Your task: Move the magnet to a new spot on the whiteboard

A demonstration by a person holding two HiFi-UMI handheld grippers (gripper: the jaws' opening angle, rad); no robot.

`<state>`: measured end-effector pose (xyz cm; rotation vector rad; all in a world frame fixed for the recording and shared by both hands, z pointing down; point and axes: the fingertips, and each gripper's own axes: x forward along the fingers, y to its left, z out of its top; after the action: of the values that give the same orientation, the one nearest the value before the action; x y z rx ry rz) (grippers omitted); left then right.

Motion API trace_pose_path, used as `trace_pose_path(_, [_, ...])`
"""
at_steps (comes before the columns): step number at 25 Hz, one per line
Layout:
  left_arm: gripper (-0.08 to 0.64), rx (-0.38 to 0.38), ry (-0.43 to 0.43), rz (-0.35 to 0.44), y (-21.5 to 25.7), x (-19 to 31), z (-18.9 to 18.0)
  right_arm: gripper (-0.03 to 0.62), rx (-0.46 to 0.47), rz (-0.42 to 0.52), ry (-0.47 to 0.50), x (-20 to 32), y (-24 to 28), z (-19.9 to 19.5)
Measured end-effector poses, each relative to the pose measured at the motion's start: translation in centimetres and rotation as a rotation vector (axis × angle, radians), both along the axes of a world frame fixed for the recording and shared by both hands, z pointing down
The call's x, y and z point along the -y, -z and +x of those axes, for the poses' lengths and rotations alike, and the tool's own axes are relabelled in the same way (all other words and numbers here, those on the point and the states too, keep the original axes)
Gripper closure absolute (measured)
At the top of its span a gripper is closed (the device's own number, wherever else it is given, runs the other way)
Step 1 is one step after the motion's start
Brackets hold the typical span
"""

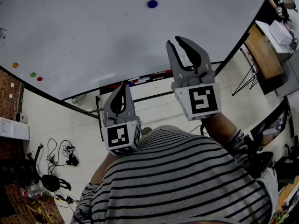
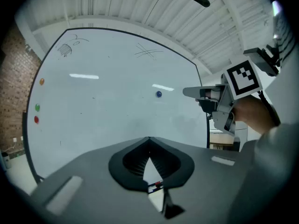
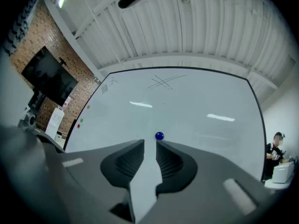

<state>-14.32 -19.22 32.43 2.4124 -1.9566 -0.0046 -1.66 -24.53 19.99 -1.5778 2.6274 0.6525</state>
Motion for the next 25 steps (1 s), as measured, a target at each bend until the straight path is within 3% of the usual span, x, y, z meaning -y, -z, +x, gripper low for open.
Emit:
trace_pose_path(9, [0.545, 0.011, 0.030, 0.010, 0.7, 4.5, -7.0, 0.441, -0.014, 0.092, -0.120, 8.8, 2.7, -4.1])
trace_pose_path(17, [0.545, 0.006, 0.057, 0.004, 0.2, 6.5, -10.4, 0.459, 0.035, 0.087, -0.190, 12.6, 2.5, -4.5])
trace_pose_path(25, [0.545, -0.010, 0.058, -0.008, -0.2, 6.5, -10.8, 0.477, 0.057, 0.071, -0.204, 12.7, 2.3, -4.2])
